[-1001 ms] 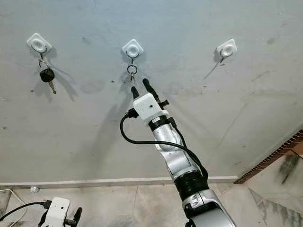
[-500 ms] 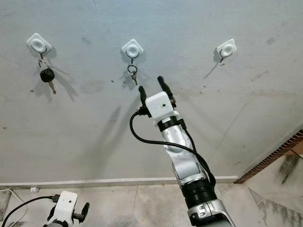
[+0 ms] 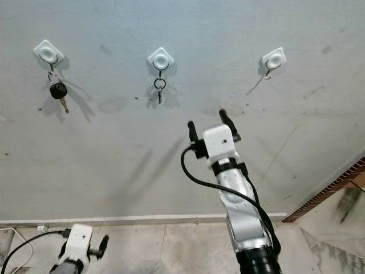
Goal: Hang keys on a hook
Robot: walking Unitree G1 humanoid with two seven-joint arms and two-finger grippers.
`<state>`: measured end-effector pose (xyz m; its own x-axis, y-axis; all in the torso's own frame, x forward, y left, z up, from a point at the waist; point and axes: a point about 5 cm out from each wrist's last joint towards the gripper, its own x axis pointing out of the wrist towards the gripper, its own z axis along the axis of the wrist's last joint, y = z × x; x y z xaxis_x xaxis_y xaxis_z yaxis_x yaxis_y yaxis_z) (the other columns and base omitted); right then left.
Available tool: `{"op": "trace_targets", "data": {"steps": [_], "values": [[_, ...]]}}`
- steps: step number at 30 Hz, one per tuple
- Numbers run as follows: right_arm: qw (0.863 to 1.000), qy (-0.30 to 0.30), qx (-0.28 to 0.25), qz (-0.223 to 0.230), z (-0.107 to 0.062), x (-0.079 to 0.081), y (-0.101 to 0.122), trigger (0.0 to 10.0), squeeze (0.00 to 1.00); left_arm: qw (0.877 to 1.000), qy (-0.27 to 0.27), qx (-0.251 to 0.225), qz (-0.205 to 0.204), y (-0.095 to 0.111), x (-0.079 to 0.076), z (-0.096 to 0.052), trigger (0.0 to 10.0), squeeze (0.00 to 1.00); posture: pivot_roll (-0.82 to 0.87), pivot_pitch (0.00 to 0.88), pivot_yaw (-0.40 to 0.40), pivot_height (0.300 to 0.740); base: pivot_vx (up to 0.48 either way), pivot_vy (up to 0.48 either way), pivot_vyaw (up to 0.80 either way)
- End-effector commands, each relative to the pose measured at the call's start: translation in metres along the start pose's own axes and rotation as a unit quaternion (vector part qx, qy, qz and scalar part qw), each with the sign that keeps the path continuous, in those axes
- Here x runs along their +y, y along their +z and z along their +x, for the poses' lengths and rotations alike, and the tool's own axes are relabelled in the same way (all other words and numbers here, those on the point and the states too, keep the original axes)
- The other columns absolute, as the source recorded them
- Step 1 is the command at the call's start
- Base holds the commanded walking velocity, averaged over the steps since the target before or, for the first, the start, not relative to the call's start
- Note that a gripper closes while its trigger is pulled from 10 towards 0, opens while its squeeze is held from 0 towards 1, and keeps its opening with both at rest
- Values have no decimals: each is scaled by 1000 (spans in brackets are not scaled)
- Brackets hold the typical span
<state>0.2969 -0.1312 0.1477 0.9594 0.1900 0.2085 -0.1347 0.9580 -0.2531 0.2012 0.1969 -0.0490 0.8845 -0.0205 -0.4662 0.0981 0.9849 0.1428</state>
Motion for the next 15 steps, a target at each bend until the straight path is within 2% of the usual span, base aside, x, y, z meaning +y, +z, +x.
{"op": "trace_targets", "data": {"steps": [1, 4, 9, 15], "values": [[1000, -7, 6, 8, -3, -6, 2, 10000, 1000, 1000, -6, -30, 0, 9, -1, 1, 10000, 0, 46, 61, -32, 740, 0, 0, 0], [997, -12, 60, 44, -20, -6, -13, 10000, 1000, 996, -15, -86, -5, 34, -6, 1, 10000, 0, 51, 63, -32, 740, 0, 0, 0], [991, -5, 114, 67, -36, -2, -35, 10000, 1000, 996, -22, -90, -5, 37, -10, 0, 10000, 0, 50, 61, -29, 740, 0, 0, 0], [990, -7, 125, 71, -41, -1, -37, 10000, 1000, 994, -22, -101, -23, 46, -11, -4, 10000, 0, 47, 56, -27, 740, 0, 0, 0]]}}
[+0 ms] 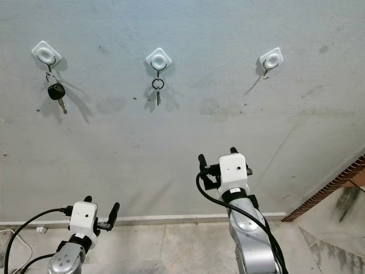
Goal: Hang keys on a hook
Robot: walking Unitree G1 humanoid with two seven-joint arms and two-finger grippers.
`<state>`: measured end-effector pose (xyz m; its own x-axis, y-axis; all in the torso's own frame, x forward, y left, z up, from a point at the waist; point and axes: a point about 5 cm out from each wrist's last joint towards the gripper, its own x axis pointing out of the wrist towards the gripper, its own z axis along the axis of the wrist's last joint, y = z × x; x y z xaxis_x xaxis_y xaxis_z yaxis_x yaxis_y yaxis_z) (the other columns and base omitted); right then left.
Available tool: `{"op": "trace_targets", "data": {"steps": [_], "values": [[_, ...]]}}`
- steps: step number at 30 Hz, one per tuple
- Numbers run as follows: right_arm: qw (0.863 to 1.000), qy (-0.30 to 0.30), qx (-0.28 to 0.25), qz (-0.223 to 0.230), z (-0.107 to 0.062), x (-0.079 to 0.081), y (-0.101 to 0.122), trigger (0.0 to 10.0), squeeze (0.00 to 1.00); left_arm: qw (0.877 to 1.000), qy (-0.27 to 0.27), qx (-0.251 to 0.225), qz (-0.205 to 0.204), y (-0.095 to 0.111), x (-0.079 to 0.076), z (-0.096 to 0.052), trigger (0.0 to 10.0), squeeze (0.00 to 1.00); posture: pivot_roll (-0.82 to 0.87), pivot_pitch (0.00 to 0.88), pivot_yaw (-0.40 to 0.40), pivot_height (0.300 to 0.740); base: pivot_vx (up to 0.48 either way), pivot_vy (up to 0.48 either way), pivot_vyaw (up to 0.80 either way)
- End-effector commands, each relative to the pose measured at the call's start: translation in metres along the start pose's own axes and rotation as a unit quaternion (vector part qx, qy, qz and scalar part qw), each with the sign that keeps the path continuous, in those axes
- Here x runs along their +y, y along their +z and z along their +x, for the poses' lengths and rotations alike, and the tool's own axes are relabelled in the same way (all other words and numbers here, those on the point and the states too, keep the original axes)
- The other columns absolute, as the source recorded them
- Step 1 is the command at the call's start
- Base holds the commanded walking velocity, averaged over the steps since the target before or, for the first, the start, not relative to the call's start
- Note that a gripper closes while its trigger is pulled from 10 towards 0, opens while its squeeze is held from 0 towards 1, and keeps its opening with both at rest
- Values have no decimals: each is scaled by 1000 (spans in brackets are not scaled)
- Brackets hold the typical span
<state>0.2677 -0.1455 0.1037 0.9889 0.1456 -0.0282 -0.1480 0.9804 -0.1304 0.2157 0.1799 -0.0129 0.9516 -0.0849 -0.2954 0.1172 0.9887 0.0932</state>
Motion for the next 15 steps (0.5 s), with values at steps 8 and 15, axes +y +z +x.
{"op": "trace_targets", "data": {"steps": [8, 15], "values": [[1000, -26, 7, 14, 0, -12, 4, 10000, 992, 999, 13, -18, -22, 42, 1, -2, 10000, 0, 46, 59, -33, 740, 0, 0, 0], [1000, -2, 1, 8, 1, -2, 10, 10000, 0, 996, -13, -40, -84, 72, -6, -1, 10000, 0, 45, 66, -34, 740, 0, 0, 0]]}}
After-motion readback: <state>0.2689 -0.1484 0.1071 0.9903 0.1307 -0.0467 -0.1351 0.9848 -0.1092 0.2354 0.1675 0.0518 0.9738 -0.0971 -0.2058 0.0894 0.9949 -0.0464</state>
